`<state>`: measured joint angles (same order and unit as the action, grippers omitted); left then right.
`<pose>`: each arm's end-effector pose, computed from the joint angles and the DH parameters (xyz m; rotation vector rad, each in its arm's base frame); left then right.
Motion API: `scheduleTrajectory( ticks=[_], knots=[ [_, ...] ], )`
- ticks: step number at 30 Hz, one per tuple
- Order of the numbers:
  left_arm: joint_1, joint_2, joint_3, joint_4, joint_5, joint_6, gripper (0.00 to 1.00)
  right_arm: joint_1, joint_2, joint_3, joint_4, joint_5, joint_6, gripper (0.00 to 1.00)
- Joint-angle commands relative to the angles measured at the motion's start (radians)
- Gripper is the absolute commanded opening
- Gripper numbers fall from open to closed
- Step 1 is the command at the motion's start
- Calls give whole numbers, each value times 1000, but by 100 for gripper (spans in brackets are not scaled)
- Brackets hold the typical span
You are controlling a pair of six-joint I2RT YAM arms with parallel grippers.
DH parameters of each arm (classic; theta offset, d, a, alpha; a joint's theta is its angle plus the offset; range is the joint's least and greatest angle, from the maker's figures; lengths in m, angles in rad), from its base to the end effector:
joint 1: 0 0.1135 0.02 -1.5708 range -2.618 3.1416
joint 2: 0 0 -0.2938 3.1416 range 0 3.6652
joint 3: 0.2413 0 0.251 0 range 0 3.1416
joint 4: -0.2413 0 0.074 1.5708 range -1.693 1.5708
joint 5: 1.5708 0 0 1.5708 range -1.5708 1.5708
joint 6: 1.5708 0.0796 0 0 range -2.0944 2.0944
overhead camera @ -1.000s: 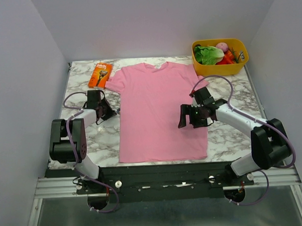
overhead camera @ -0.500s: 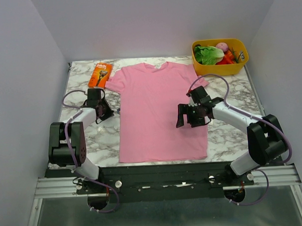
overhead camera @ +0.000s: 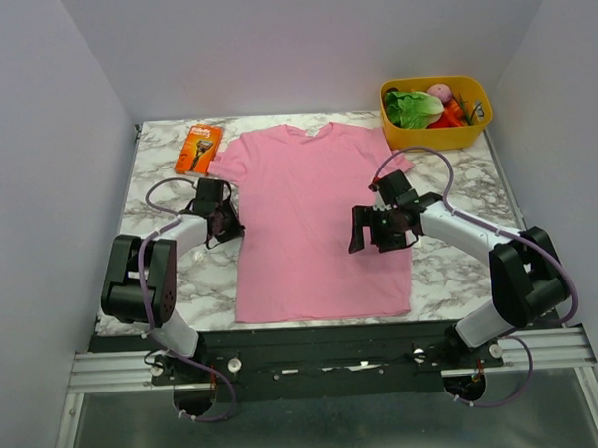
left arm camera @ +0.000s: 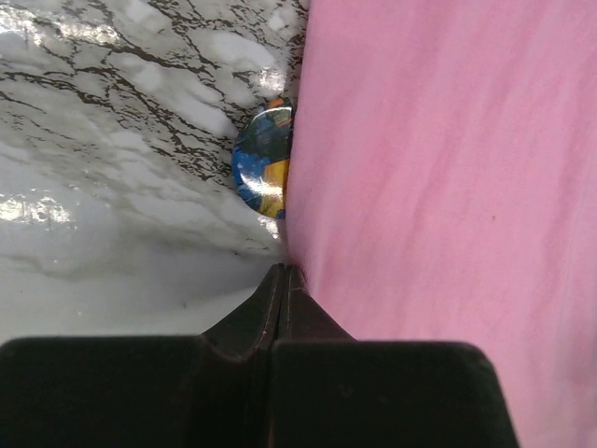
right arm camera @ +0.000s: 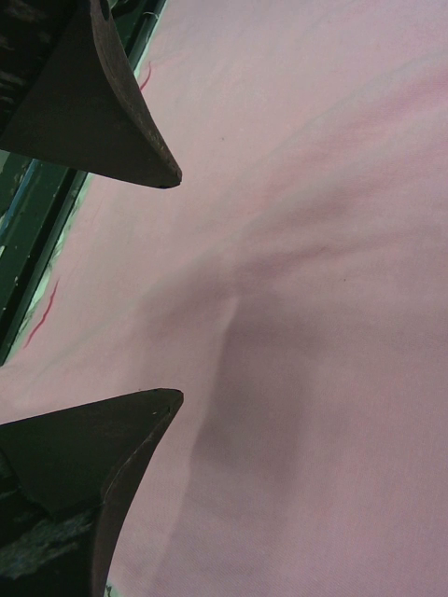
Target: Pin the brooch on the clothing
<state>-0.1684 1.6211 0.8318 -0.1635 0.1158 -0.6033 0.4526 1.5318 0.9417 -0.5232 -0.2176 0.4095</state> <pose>0.3314 -0.0657 0.1514 -0.5091 2.5250 -0.4477 0.2726 0.1517 0.1852 -0.1299 2.7630 0.5434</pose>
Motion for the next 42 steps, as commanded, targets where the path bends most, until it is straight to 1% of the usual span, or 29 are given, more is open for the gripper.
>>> scheduleTrajectory(
  ticks=[1, 14, 24, 30, 34, 40, 42],
  knots=[
    [-10, 54, 23, -8, -38, -3, 0, 8, 11, 16, 0, 24, -12, 96],
    [-11, 128, 124, 16, -25, 17, 0, 8, 25, 17, -1, 29, -15, 96],
    [-5, 184, 168, -4, -87, 13, 0, 6, 40, 26, -8, 27, -24, 96],
    [4, 187, 194, 21, -45, -6, 0, 9, 54, 39, -9, 23, -29, 96],
    [24, 209, 222, 25, -22, -29, 3, 8, 60, 49, -14, 20, -32, 96],
    [64, 212, 233, -8, -70, -58, 7, 8, 60, 52, -18, 23, -41, 96],
    [73, 201, 233, -27, -85, -58, 11, 8, 62, 52, -20, 24, -41, 96]
  ],
)
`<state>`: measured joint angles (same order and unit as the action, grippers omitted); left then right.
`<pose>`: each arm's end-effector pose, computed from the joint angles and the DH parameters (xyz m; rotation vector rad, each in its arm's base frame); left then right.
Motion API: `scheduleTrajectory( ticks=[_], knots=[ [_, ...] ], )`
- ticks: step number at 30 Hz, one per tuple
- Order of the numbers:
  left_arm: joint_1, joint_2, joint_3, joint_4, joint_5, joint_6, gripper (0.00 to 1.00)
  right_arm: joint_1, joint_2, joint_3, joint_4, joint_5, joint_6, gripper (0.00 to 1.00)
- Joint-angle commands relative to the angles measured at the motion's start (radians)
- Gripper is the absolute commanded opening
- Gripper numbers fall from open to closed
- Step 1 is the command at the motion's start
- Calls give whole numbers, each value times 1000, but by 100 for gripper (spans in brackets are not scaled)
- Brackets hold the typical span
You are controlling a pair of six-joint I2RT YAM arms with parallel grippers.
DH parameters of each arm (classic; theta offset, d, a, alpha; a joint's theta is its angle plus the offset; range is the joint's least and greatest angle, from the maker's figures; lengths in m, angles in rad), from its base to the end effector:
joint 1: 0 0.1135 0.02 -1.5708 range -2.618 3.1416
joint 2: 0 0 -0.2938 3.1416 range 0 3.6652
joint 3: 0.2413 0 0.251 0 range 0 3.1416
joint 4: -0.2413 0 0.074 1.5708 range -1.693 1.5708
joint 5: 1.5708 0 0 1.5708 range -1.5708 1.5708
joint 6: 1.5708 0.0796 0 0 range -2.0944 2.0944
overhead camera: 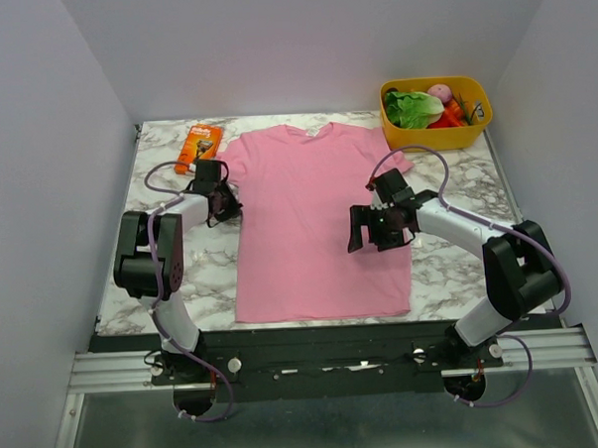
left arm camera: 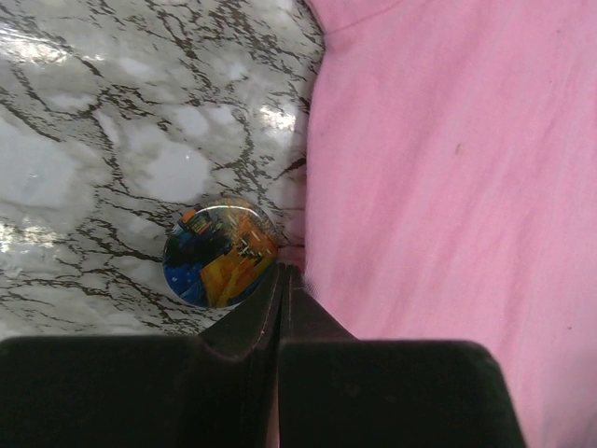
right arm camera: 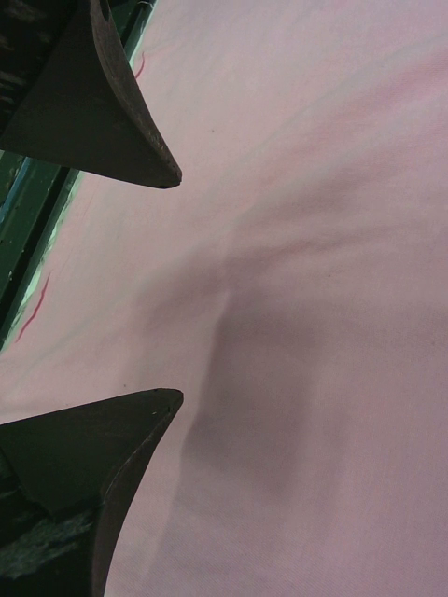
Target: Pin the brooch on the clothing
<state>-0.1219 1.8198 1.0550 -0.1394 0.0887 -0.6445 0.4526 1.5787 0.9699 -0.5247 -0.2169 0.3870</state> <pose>0.4007 -0.0562 0.1523 -0.6140 2.4461 -0.4302 0.2810 0.1557 0.1797 -0.1585 2.7784 0.5286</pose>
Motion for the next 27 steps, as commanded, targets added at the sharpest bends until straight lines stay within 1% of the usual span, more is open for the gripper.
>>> scheduleTrajectory(
  ticks=[1, 4, 5, 7, 8, 10, 11, 13, 14, 17, 18, 21, 26, 27],
  knots=[
    [34, -2, 7, -58, -75, -17, 13, 8, 14, 26, -20, 21, -20, 96],
    [56, -23, -4, -77, -81, -20, 18, 8, 15, 29, -20, 19, -22, 96],
    [60, -28, -9, -80, -81, -18, 23, 9, 14, 29, -21, 19, -25, 96],
    [67, -50, -16, -71, -76, -11, 27, 9, 9, 33, -23, 14, -27, 96],
    [67, -59, -20, -62, -45, 8, 33, 9, 7, 36, -20, 11, -33, 96],
    [67, -86, -18, -42, -12, 14, 39, 9, 3, 41, -18, 2, -39, 96],
    [67, -97, -21, -36, 6, 17, 45, 12, 1, 50, -14, -2, -45, 96],
    [67, -135, -16, -25, 43, 23, 51, 17, 1, 67, -9, -19, -54, 96],
    [67, -149, -10, -28, 45, 26, 56, 18, 4, 76, -6, -27, -59, 96],
    [68, -178, 39, -87, 16, 54, 64, 31, 14, 122, 9, -55, -65, 96],
    [71, -182, 54, -126, 5, 62, 65, 34, 18, 142, 15, -64, -66, 96],
    [82, -177, 97, -169, -35, 81, 66, 54, 58, 184, 48, -99, -71, 96],
    [114, -105, 175, -229, -66, 108, 65, 113, 150, 323, 98, -156, -63, 96],
    [137, -90, 186, -248, -69, 111, 65, 119, 183, 343, 109, -167, -59, 96]
  ],
)
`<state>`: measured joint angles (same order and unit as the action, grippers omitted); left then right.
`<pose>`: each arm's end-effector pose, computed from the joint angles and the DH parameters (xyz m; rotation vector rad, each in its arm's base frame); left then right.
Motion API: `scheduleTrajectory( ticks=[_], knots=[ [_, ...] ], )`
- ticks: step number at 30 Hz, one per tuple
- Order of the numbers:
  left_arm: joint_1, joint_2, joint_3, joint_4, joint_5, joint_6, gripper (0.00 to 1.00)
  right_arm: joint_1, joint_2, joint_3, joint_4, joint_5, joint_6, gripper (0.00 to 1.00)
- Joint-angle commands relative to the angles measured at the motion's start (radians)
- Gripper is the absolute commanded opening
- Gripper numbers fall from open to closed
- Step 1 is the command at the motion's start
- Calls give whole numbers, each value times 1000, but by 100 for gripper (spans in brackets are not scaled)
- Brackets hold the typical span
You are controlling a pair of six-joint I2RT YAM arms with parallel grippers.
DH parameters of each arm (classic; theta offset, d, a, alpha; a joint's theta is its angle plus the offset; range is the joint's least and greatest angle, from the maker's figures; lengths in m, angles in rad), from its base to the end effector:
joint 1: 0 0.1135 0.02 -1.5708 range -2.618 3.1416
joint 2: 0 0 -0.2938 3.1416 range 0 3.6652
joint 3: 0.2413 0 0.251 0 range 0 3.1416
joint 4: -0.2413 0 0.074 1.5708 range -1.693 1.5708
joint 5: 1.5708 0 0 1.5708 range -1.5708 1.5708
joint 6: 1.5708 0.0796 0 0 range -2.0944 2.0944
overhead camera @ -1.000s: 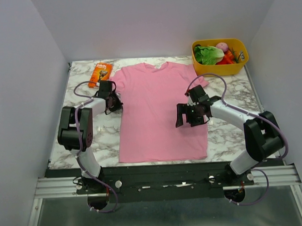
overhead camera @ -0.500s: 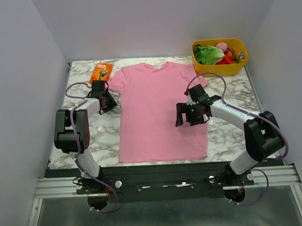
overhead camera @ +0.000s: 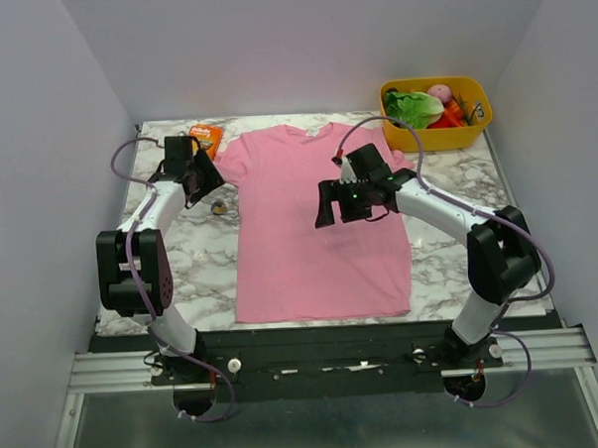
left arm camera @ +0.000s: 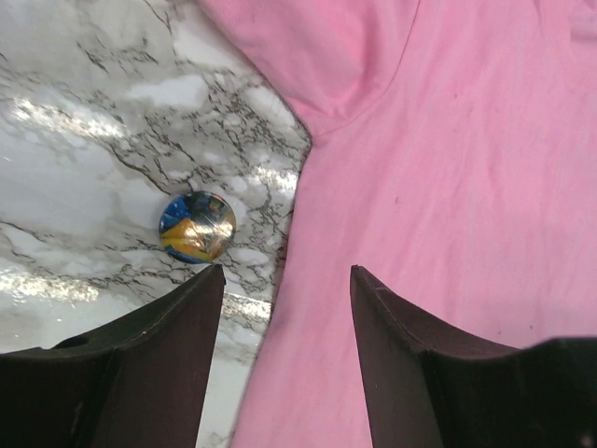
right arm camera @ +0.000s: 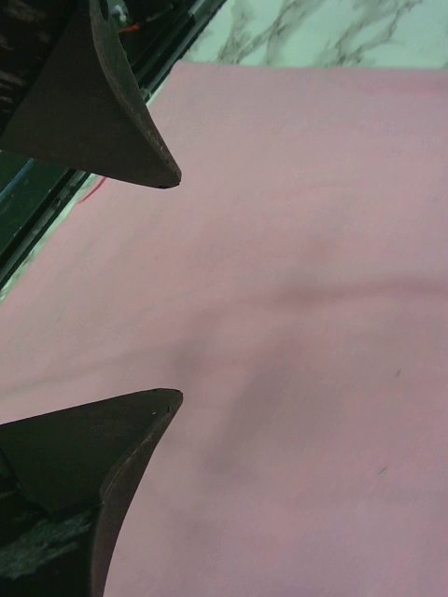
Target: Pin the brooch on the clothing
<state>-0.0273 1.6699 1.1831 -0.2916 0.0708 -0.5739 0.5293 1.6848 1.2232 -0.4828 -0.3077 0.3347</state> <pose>0.4015 -0.0166 0.2371 -0.6080 2.2994 -0.3750 0.3212 0.2158 0.2291 -0.3835 2.5813 0.7205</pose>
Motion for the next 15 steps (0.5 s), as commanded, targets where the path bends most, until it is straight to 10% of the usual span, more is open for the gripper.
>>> scheduleTrajectory(
  ticks=[1, 15],
  knots=[
    [46, 88, 78, -104, -55, 43, 65, 52, 94, 107, 78, -86, 0, 96],
    [59, 369, 317, -254, -6, 88, 56, 202, 433, 415, 320, -263, 173, 86]
  ],
)
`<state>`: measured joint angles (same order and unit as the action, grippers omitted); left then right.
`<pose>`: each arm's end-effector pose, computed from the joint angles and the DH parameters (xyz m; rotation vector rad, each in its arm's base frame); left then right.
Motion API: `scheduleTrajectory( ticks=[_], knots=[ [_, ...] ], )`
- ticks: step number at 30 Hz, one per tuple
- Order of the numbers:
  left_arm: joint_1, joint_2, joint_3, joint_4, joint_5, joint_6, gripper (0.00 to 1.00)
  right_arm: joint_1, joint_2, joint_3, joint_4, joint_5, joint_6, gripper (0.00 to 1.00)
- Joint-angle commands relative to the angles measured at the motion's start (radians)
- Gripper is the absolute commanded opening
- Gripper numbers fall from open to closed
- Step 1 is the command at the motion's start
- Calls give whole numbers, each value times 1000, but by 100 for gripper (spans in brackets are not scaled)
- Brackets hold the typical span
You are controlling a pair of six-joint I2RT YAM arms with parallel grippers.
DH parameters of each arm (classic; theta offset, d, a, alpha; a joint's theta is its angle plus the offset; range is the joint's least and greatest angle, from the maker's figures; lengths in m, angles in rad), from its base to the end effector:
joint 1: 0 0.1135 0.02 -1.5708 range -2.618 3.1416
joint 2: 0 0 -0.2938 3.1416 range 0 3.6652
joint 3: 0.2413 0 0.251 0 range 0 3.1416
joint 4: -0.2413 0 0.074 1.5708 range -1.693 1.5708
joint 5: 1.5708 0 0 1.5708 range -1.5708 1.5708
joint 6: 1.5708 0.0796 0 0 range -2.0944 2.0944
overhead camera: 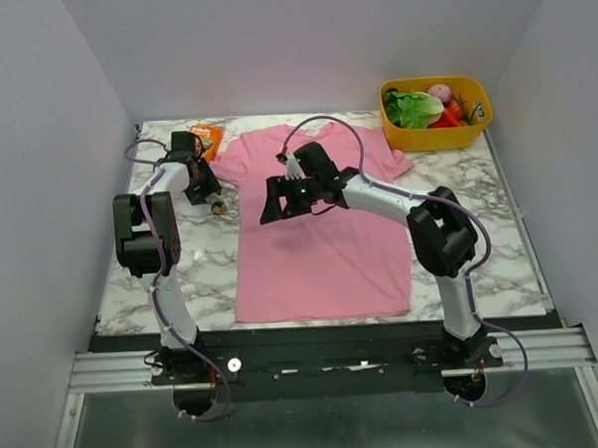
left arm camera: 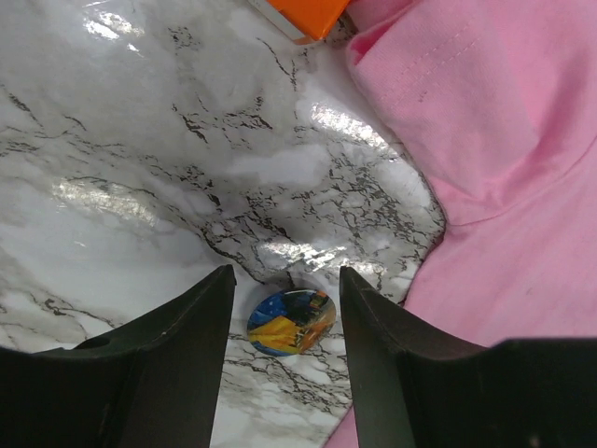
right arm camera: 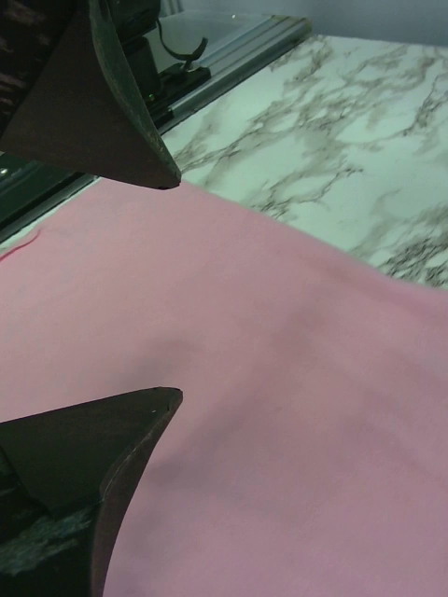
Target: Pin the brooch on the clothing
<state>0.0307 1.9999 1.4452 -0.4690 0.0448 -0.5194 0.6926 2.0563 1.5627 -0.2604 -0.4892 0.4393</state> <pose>0.4608 0.0106 0.1722 -0.6935 2.5179 -0.2341 0.3650 0.3515 0.2119 -0.5792 2.4273 1.0984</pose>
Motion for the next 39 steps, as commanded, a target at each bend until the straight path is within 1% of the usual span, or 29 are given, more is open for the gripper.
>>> scheduleTrajectory(
  ticks=[1, 2, 3, 4, 7, 8, 14, 16, 22, 25, 29, 32, 33, 34, 38, 39],
  knots=[
    [2, 42, 47, -80, 17, 36, 55, 44, 77, 106, 108, -95, 81, 83],
    [2, 42, 41, -80, 13, 36, 53, 53, 106, 121, 127, -109, 110, 82],
    [2, 40, 35, -88, 12, 38, 51, 58, 120, 138, 134, -114, 122, 77],
    [2, 33, 11, -86, 13, 39, 50, 59, 136, 170, 141, -117, 136, 74],
    [-2, 20, -25, -85, 35, 39, 47, 67, 188, 217, 156, -121, 180, 73],
    [-5, 17, -43, -80, 50, 36, 46, 68, 198, 246, 159, -124, 197, 71],
    [-17, -4, -127, -76, 53, 30, 45, 74, 294, 332, 162, -111, 254, 69],
    [-18, -26, -155, -60, 58, 22, 45, 74, 329, 362, 164, -109, 268, 66],
    [-17, -88, -233, -39, 76, 15, 45, 79, 396, 433, 164, -127, 288, 64],
    [-18, -108, -267, -19, 95, 9, 42, 82, 424, 453, 164, -129, 288, 63],
    [-17, -127, -292, 10, 122, 1, 42, 82, 444, 496, 161, -97, 283, 63],
    [-9, -150, -293, 30, 133, -13, 44, 84, 461, 520, 164, -77, 283, 63],
    [1, -157, -293, 41, 139, -27, 47, 82, 467, 543, 164, -72, 283, 63],
    [9, -168, -292, 43, 141, -33, 48, 82, 478, 556, 162, -69, 285, 63],
    [46, -167, -249, 40, 129, -48, 48, 82, 516, 620, 161, -42, 292, 63],
    [52, -161, -237, 32, 129, -50, 47, 84, 524, 629, 161, -35, 295, 63]
  ],
)
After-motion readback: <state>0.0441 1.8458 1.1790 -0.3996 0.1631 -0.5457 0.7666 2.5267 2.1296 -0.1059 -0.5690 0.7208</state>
